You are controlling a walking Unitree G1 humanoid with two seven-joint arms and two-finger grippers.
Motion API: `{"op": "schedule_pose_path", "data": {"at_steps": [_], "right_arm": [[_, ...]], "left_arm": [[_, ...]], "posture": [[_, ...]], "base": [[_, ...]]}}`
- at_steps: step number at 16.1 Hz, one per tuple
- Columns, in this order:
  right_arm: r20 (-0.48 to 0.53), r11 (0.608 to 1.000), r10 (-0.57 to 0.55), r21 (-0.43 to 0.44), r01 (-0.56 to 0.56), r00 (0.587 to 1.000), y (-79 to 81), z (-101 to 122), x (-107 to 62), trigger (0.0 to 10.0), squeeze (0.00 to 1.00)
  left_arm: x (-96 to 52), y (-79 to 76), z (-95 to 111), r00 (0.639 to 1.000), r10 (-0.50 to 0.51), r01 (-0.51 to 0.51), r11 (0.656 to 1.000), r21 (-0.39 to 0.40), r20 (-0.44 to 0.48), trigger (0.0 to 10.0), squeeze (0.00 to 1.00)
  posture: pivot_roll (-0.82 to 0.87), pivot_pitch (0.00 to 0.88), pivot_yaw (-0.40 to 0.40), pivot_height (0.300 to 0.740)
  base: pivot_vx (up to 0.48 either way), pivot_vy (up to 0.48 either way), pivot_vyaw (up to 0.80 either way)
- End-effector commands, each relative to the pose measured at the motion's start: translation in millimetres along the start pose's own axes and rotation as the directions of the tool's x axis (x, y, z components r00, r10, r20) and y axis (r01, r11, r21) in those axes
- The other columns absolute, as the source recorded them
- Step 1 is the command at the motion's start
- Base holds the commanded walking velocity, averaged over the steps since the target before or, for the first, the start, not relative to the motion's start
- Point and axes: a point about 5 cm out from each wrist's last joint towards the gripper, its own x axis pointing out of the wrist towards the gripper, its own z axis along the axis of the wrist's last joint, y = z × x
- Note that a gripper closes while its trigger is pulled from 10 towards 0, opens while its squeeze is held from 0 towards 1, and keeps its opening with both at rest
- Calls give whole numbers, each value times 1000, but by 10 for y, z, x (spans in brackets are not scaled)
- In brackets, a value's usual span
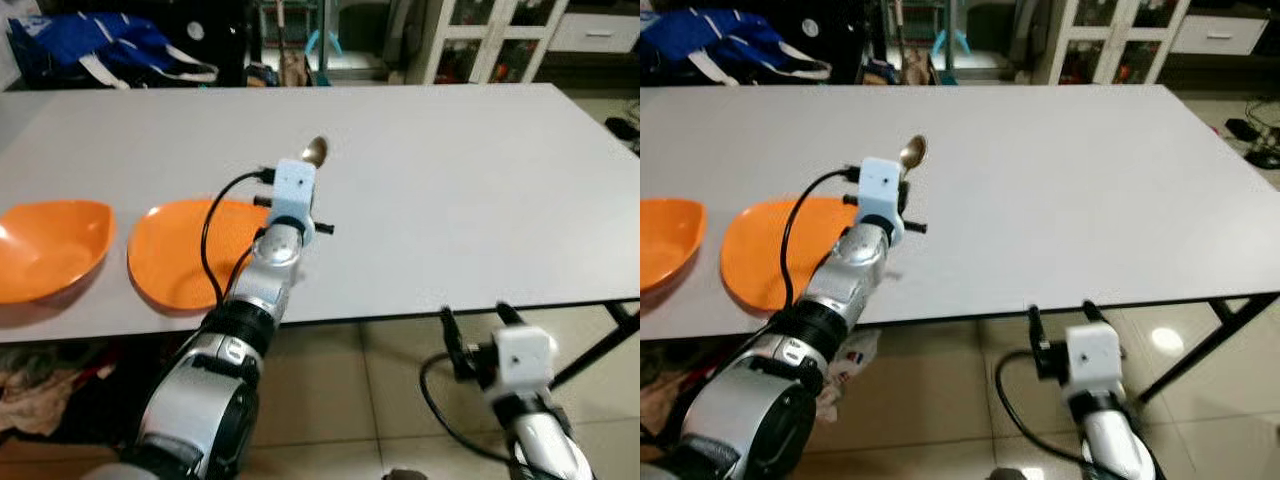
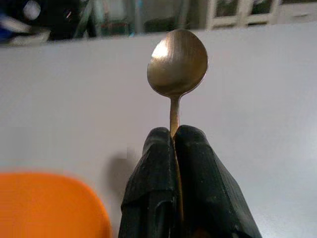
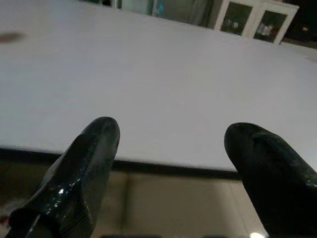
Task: Setting the table
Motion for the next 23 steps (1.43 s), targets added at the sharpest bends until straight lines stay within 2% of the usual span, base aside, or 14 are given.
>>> {"op": "schedule_pose_path", "data": {"at_steps": [1,3,5,7,11,14,19,21,23], "right_arm": [[-11,1000,4,-8,-4,1000,-40,16,-46,10000,0],[-31,1000,4,-12,-4,999,-53,-4,-119,10000,0],[-47,1000,7,-10,-8,999,-60,-20,-138,10000,0],[-64,1000,20,-9,-21,998,-66,-74,-137,10000,0],[-87,1000,21,-5,-21,996,-76,-167,-166,10000,0],[-90,1000,17,0,-17,996,-77,-194,-180,10000,0],[-88,1000,16,-6,-16,996,-84,-216,-190,10000,0],[-83,1000,13,-6,-13,996,-77,-210,-181,10000,0],[-74,1000,11,-5,-11,997,-62,-186,-159,10000,0]], "left_arm": [[15,60,-27,998,63,-63,998,-6,-26,0,0],[-48,147,-218,982,162,-162,987,14,-99,0,0],[-199,60,-492,976,140,-142,990,1,-165,0,0],[-252,28,-623,971,130,-133,991,-3,-202,0,0],[-382,-141,-631,984,32,-24,999,44,-173,0,0],[-340,-2,-494,991,80,-72,994,80,-110,0,0],[-410,52,-316,989,145,-142,986,89,-26,0,0],[-424,-61,-262,994,102,-100,992,80,-27,0,0],[-462,-172,-277,996,47,-42,996,79,-69,0,0]], "posture": [[-235,15,-17,731],[-224,28,-18,731],[-214,35,-20,731],[-210,40,-29,731],[-211,46,-23,731],[-206,47,-18,731],[-205,44,-21,731],[-205,40,-17,731],[-205,37,-8,731]], "base": [[0,0,0],[0,0,0],[0,0,0],[0,0,0],[0,0,0],[0,0,0],[0,0,0],[0,0,0],[0,0,0]]}}
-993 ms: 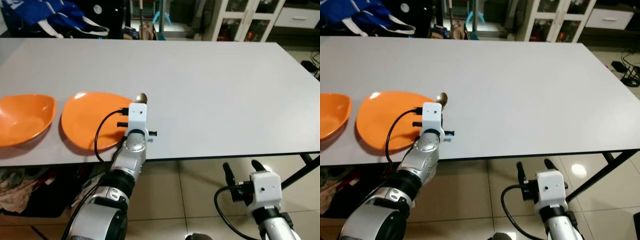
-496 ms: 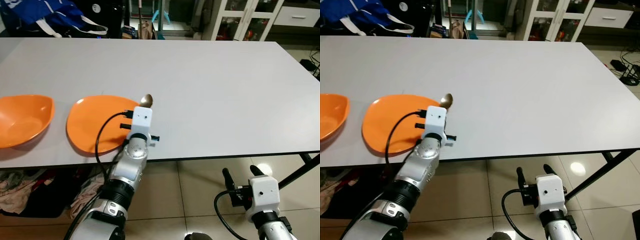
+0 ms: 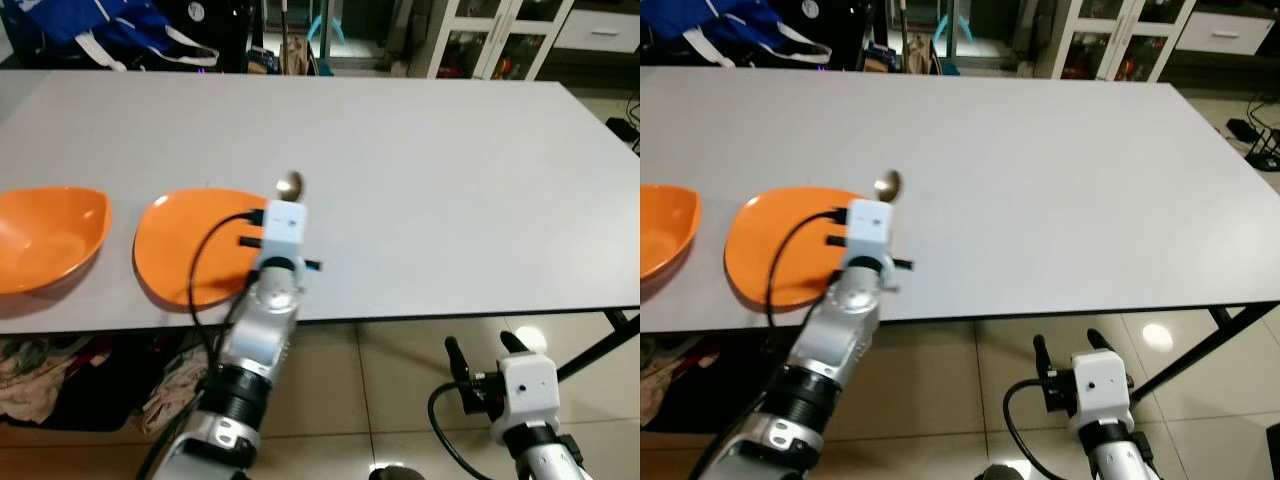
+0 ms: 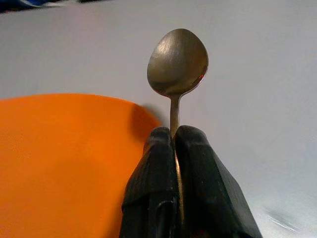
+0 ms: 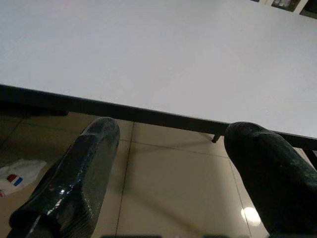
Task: Setting the table
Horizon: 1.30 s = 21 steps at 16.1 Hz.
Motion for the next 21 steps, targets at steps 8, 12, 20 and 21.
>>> {"op": "schedule_pose_path", "data": {"at_steps": [8,12,20,21], "right_arm": [[23,1000,-24,5,24,999,24,90,29,10000,0],[37,1000,-16,1,16,999,61,219,-18,10000,0],[16,1000,-10,0,10,1000,88,245,-50,10000,0],[15,1000,-10,0,10,1000,88,241,-51,10000,0]], "left_arm": [[27,-96,-160,987,-43,47,999,20,-153,0,0],[25,-163,-248,979,-23,22,1000,-8,-202,0,0],[83,-362,-260,985,-73,72,997,-8,-154,0,0],[86,-367,-263,985,-74,74,997,-6,-155,0,0]], "posture": [[-210,39,9,731],[-222,47,2,731],[-229,46,7,731],[-229,46,7,731]], "base": [[0,0,0],[0,0,0],[0,0,0],[0,0,0]]}}
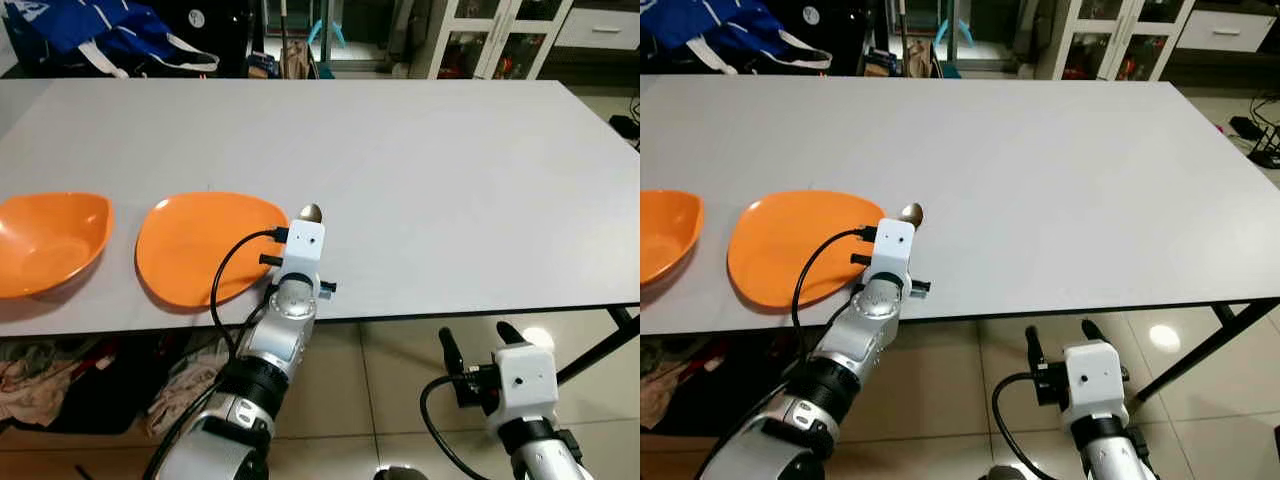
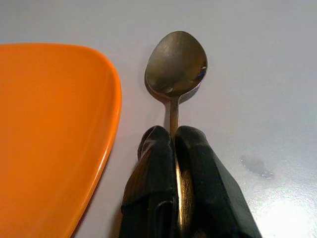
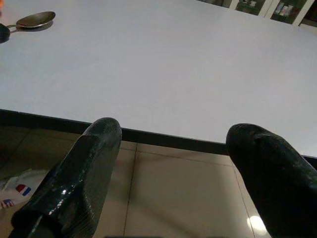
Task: Setting the table
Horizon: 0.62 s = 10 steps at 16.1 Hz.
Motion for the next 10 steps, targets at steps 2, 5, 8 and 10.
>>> {"op": "schedule_pose_path", "data": {"at_steps": [2,5,8,10], "right_arm": [[-7,1000,-8,2,8,1000,-6,-1,-4,10000,0],[-9,1000,-8,3,8,1000,4,-6,14,10000,0],[-11,1000,-7,3,7,1000,4,-21,23,10000,0],[-13,1000,-5,3,6,1000,0,-30,23,10000,0]], "left_arm": [[-9,-232,22,999,-46,46,999,-11,-25,0,0],[1,-269,14,998,-61,60,998,-17,-28,10000,0],[3,-291,12,998,-62,61,998,-30,-31,10000,90],[-2,-329,19,997,-69,68,997,-36,-30,10000,1000]], "posture": [[-231,46,10,731],[-232,45,12,731],[-231,46,12,731],[-231,45,11,731]], "base": [[0,0,0],[0,0,0],[0,0,0],[0,0,0]]}}
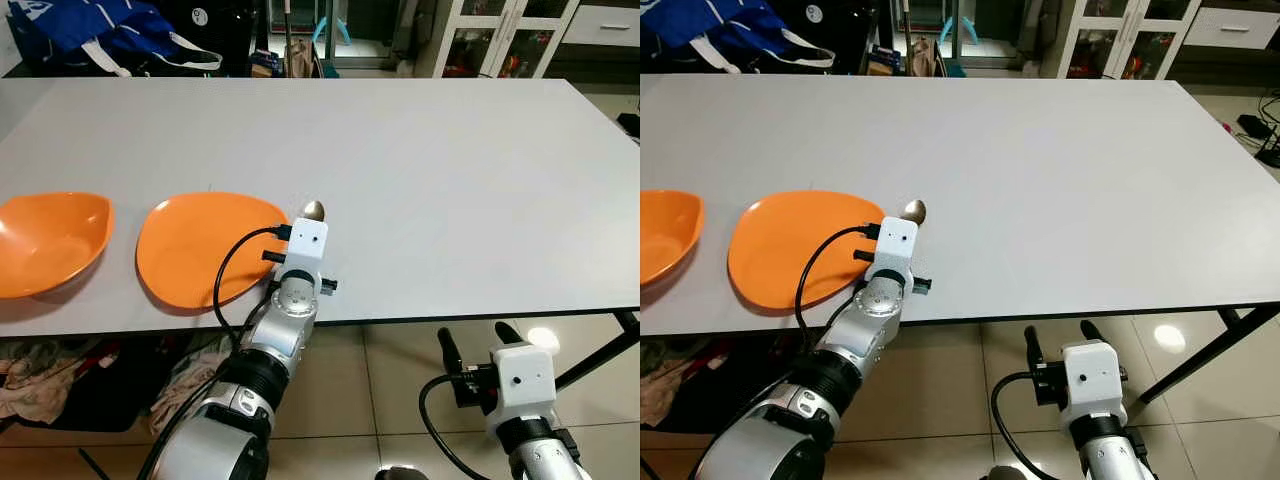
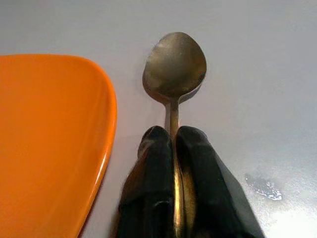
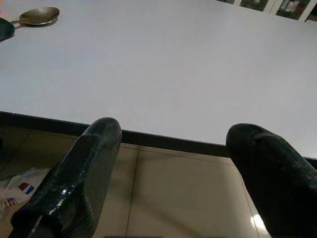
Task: Setting the table
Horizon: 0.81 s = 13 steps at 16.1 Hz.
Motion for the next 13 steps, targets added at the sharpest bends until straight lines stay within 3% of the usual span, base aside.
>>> {"op": "schedule_pose_path", "data": {"at_steps": [1,11,13], "right_arm": [[-7,1000,-6,-2,6,1000,-17,-23,7,10000,0],[-1,1000,4,-2,-4,1000,-1,-19,51,10000,0],[-1,1000,5,-3,-5,1000,-2,-23,58,10000,0]], "left_arm": [[-57,-368,28,996,-77,74,995,-59,-48,10000,1000],[-94,-510,161,990,-144,144,985,-91,4,10000,1000],[-114,-571,233,982,-184,189,974,-124,48,10000,1000]], "posture": [[-231,43,11,731],[-223,31,13,731],[-223,27,13,731]], "base": [[0,0,0],[0,0,0],[0,0,0]]}}
